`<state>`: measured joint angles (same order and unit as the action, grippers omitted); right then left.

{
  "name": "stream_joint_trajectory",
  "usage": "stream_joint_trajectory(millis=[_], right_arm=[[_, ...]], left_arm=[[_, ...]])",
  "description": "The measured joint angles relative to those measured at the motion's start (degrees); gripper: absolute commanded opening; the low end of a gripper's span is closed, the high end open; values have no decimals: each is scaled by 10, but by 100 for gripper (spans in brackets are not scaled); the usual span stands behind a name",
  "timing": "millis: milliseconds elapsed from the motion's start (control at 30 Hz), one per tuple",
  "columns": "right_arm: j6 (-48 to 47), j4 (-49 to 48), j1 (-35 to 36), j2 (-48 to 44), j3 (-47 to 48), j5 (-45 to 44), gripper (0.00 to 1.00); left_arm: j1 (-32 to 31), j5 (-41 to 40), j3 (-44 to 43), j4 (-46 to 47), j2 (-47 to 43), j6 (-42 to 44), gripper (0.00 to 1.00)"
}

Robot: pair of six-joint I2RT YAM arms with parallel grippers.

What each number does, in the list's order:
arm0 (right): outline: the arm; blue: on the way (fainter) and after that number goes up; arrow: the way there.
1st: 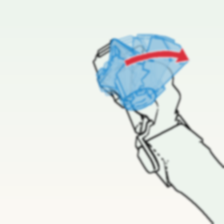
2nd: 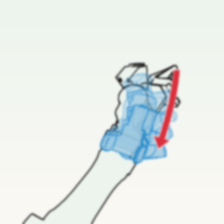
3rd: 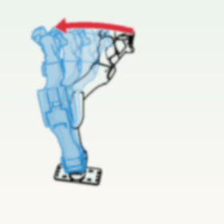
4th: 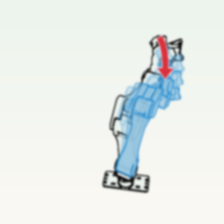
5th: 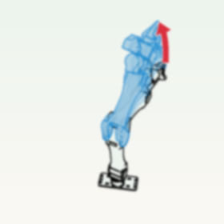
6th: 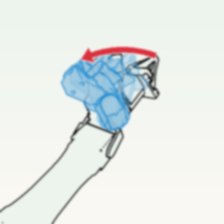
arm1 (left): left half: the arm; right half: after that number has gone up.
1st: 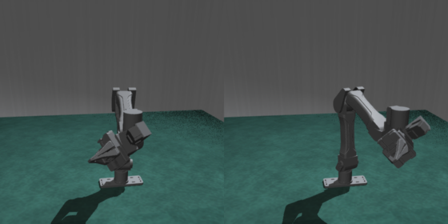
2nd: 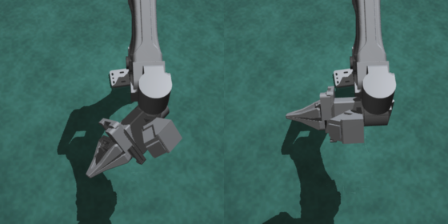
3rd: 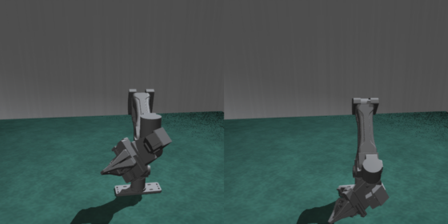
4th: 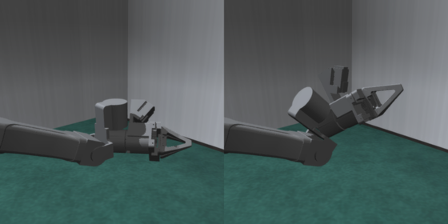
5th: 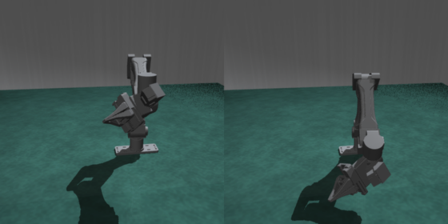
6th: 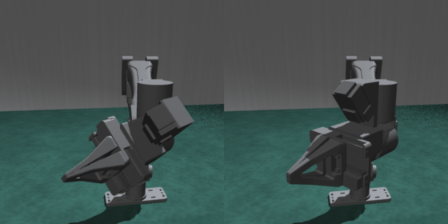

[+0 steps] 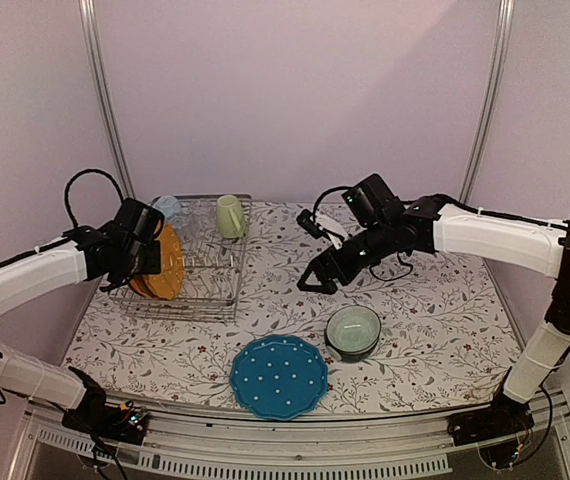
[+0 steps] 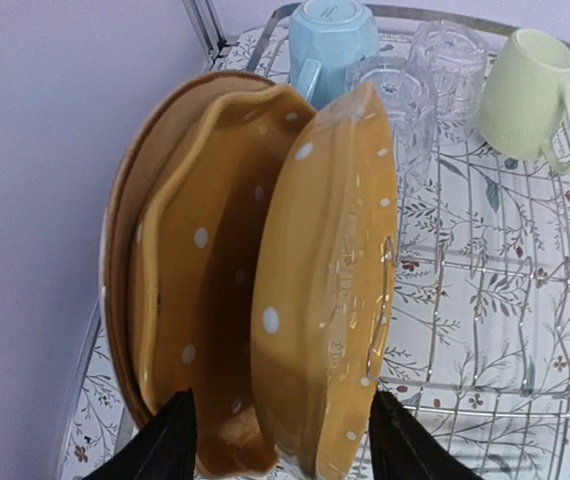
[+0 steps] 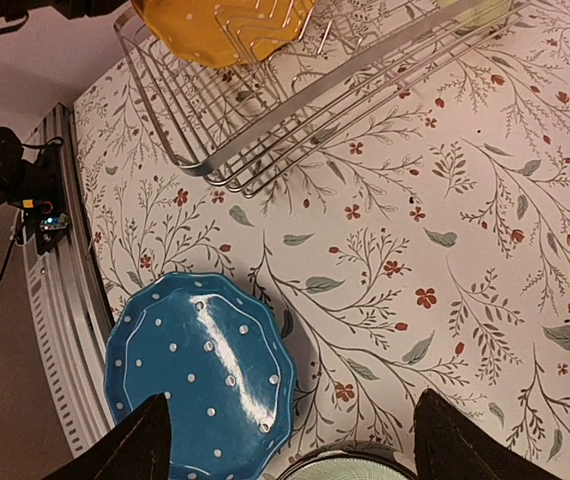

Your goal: Load the mixed dishes into the dish rack

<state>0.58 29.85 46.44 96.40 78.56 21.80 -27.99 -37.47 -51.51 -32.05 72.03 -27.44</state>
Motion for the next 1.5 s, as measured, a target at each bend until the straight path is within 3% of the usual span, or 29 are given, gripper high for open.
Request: stream_joint_trajectory(millis=[200, 467, 800, 1033, 1500], right_arm=[[-33, 40, 58, 60, 48, -21, 81], [-71, 109, 107, 164, 115, -63, 78], [-93, 171, 111, 240, 148, -92, 70], [-107, 191, 111, 272, 151, -108, 51], [-117, 200, 110, 281, 157, -89, 23]], left_arm=[[0, 50, -5, 6, -79, 7, 73], [-2, 144, -12, 46, -181, 14, 99], [-4, 213, -18, 65, -199, 13, 100], [-5, 223, -17, 70, -198, 13, 100], [-5, 222, -11, 74, -191, 13, 100]])
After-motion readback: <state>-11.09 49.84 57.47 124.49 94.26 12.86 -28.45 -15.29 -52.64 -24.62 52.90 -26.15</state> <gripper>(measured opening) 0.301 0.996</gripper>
